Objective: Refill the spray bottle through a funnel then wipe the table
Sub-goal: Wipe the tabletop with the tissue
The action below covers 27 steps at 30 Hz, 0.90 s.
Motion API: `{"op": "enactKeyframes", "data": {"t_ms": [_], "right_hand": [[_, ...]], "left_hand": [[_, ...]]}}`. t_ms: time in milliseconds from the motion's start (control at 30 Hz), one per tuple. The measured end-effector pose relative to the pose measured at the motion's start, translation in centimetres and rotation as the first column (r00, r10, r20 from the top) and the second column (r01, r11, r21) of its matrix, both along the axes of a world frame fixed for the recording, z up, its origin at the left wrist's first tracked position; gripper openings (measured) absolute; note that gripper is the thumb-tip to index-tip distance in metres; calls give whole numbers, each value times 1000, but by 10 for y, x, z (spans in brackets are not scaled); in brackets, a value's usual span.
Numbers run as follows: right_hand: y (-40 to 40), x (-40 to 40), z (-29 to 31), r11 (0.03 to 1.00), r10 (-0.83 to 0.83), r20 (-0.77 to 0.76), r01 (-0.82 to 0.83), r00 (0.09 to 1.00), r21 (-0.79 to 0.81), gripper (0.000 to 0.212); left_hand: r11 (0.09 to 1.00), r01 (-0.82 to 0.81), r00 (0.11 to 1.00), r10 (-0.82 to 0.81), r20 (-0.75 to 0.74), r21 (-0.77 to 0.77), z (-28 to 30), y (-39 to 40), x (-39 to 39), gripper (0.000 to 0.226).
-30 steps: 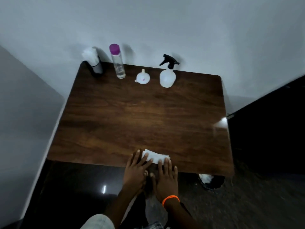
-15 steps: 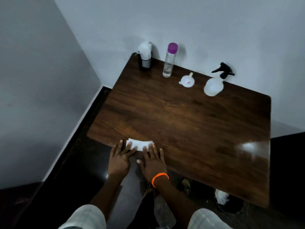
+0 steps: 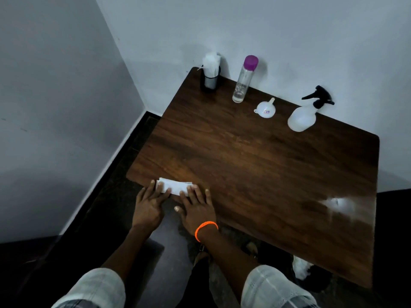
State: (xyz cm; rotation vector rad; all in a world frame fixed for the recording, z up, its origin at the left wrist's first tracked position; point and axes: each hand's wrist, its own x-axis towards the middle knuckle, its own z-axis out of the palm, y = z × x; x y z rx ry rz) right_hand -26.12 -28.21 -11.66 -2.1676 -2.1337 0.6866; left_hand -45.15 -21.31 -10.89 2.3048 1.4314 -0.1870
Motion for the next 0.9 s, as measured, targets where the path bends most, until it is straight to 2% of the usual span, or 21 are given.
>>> {"op": "enactKeyframes", "data": {"t_ms": [200,467,733,833,900], "right_hand": [[-54,36,-8,997,-60,39,58,997,59,56],[-147,92,-15,966,-257,103,251,961,68,60],[-231,149,-15,863,-501,147,504,853,17,58],[-255,170,-14,810,-580,162,587,799,3,58],[-270,186,-12,779,-617,174,628,767,-5,57]], "left_hand": [[983,182,982,-181,46,-13,0,-29,26,67],[912,404,915,-401,44,-69,1,-79,103,66],[785,619,785,-616,60,-30,2,-128,198,58],[739,670,742,-670,19,-72,2,-146,235,65],[709,700,712,-703,-1,-90,6,-159,260,62]]}}
